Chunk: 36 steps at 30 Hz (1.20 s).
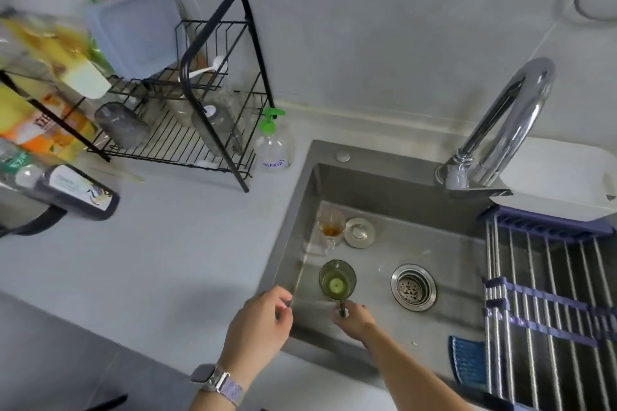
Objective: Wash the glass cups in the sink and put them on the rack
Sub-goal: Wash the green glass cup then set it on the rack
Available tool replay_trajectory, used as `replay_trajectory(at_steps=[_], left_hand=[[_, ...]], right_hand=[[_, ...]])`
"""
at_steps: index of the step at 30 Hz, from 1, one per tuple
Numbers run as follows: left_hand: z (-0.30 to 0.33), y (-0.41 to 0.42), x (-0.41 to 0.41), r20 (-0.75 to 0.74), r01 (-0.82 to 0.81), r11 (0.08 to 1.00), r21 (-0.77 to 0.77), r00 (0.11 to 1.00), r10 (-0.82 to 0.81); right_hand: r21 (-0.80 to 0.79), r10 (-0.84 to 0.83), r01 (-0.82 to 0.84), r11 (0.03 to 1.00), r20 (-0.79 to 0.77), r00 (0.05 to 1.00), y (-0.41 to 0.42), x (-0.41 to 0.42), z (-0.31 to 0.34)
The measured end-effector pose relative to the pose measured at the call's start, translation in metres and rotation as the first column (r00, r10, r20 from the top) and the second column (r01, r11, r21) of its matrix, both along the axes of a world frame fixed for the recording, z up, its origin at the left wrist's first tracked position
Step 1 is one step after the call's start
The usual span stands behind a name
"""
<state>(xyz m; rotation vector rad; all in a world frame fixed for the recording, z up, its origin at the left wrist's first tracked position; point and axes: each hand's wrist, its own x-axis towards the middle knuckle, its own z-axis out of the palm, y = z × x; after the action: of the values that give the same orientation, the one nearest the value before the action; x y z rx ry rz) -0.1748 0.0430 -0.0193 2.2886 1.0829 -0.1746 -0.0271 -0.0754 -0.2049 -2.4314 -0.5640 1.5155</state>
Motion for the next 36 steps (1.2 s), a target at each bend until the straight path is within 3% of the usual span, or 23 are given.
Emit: replay_trajectory(at_steps=[4, 7, 10, 13, 16, 23, 26, 28, 30, 32, 36], left_hand=[[0.001, 0.010, -0.005, 0.007, -0.025, 1.000, 0.011, 1.000, 0.025], [0.006, 0.011, -0.003, 0.019, 0.000, 1.000, -0.029, 1.000, 0.000], [0.011, 0.010, 0.006, 0.050, -0.002, 0.995, -0.100, 0.999, 0.007], [0.014, 0.006, 0.024, 0.079, 0.041, 0.982, -0.186, 0.997, -0.026], [0.019, -0.002, 0.046, 0.149, 0.114, 0.949, -0.294, 0.986, -0.072], [0.029, -0.015, 0.104, 0.248, 0.316, 0.754, -0.576, 0.946, -0.206], [0.030, -0.023, 0.119, 0.301, 0.290, 0.731, -0.618, 0.946, -0.121], [0.030, -0.028, 0.127, 0.323, 0.272, 0.728, -0.629, 0.944, -0.073], [0.032, -0.032, 0.135, 0.339, 0.262, 0.725, -0.637, 0.940, -0.042], [0.035, -0.036, 0.143, 0.356, 0.258, 0.721, -0.644, 0.934, -0.016], [0.044, -0.042, 0.158, 0.353, 0.253, 0.737, -0.626, 0.935, -0.021]], right_hand=[[0.140, -0.140, 0.150, 0.979, -0.074, 0.987, 0.008, 0.003, -0.002], [0.222, -0.344, 0.374, 0.900, -0.166, 0.924, -0.001, 0.013, 0.013], [0.309, -0.428, 0.484, 0.819, -0.233, 0.873, -0.016, 0.023, 0.050], [0.416, -0.411, 0.500, 0.759, -0.290, 0.865, -0.036, 0.031, 0.085], [0.480, -0.349, 0.436, 0.762, -0.264, 0.899, -0.059, 0.037, 0.122], [0.571, -0.179, 0.376, 0.730, -0.371, 0.911, -0.099, 0.051, 0.214], [0.526, -0.216, 0.336, 0.781, -0.277, 0.936, -0.107, 0.066, 0.234], [0.532, -0.362, 0.352, 0.770, -0.089, 0.928, -0.110, 0.086, 0.239], [0.599, -0.558, 0.375, 0.708, 0.148, 0.817, -0.110, 0.113, 0.238], [0.639, -0.663, 0.393, 0.662, 0.254, 0.704, -0.106, 0.145, 0.235], [0.526, -0.587, 0.342, 0.779, 0.420, 0.692, -0.088, 0.199, 0.230]])
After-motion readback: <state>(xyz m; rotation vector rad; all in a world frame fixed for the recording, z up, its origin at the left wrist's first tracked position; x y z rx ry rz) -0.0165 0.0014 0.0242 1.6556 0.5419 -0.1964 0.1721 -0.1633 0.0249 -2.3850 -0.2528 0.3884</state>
